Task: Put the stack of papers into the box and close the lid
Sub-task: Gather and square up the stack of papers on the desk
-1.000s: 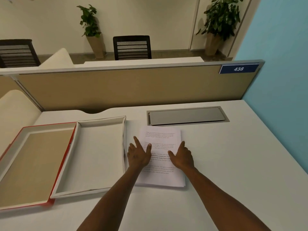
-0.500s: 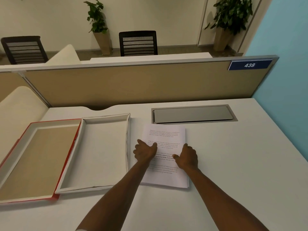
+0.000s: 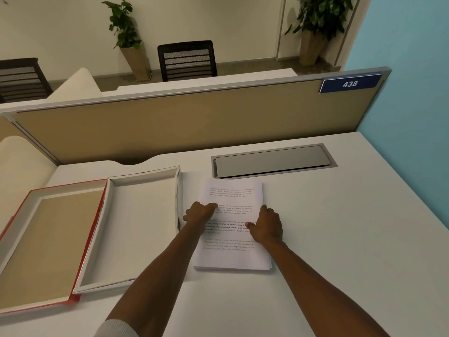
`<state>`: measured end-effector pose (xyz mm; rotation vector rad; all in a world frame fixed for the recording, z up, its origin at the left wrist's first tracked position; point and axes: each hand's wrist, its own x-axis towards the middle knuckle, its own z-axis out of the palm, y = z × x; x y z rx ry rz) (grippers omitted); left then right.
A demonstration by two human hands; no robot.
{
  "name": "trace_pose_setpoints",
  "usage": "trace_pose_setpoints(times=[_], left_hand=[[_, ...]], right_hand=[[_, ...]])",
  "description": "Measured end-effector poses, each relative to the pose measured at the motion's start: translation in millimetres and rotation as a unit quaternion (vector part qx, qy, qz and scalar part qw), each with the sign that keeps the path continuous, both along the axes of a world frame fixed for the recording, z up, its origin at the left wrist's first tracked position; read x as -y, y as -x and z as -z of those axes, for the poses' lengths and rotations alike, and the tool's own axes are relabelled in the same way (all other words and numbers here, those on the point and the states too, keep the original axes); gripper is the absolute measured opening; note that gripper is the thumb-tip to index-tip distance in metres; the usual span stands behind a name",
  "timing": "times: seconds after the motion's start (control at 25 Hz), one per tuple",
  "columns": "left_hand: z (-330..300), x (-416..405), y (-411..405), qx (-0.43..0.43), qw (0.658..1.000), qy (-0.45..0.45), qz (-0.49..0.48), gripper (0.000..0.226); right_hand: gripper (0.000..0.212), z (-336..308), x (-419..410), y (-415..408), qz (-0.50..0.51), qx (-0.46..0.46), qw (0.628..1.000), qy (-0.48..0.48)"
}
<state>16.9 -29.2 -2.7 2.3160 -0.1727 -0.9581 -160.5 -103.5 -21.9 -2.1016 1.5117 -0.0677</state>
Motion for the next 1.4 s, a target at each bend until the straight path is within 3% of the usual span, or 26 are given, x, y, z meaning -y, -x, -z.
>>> trace_pose_setpoints(times=[0.08,0.16,0.52,0.64,0.76,0.88,1.0,1.08,1.16,1.4], left_hand=[[0.6,-0.3,10.1,0.064,0.997,-0.035,0.041,0.077],[0.2,-0.9,17.0,0.074,0.996,-0.003,0.048,0.079],[-8.5,-13.5,11.6,0.014,0.993,0.084,0.078,0.074],[-11.9,-15.3,14.2,0.011,0.990,0.101,0.100,0.082],[-14.3,-20.2,8.1,-0.049,0.983,0.142,0.109,0.094],[-10.9,-28.8,-2.4,-0.107,0.969,0.191,0.116,0.082],[-3.0,-31.3,-7.4,-0.117,0.971,0.204,0.033,0.070],[0.1,-27.6,-14.2,-0.205,0.960,0.188,-0.024,0.067],[-8.0,-23.9,-15.5,-0.282,0.943,0.175,0.008,0.056],[-20.9,-10.3,-5.0,-0.179,0.962,0.169,0.120,0.048]], right_hand=[[0.080,2.7,0.3,0.1,0.000,0.002,1.000,0.005],[0.081,4.7,0.1,-0.4,0.000,0.000,1.000,0.009],[0.084,5.9,0.4,-1.1,0.001,-0.003,1.000,0.010],[0.084,5.2,0.0,-0.3,0.003,-0.003,1.000,0.009],[0.082,4.6,0.8,0.2,0.002,0.004,1.000,0.007],[0.079,3.8,-0.2,0.8,0.002,0.008,1.000,0.006],[0.078,2.1,-0.2,1.8,0.002,0.011,1.000,0.003],[0.077,1.9,-0.6,2.3,0.005,0.015,1.000,0.002],[0.077,2.1,-0.1,3.0,0.007,0.018,1.000,0.004],[0.080,4.2,0.3,3.9,0.009,0.026,1.000,0.011]])
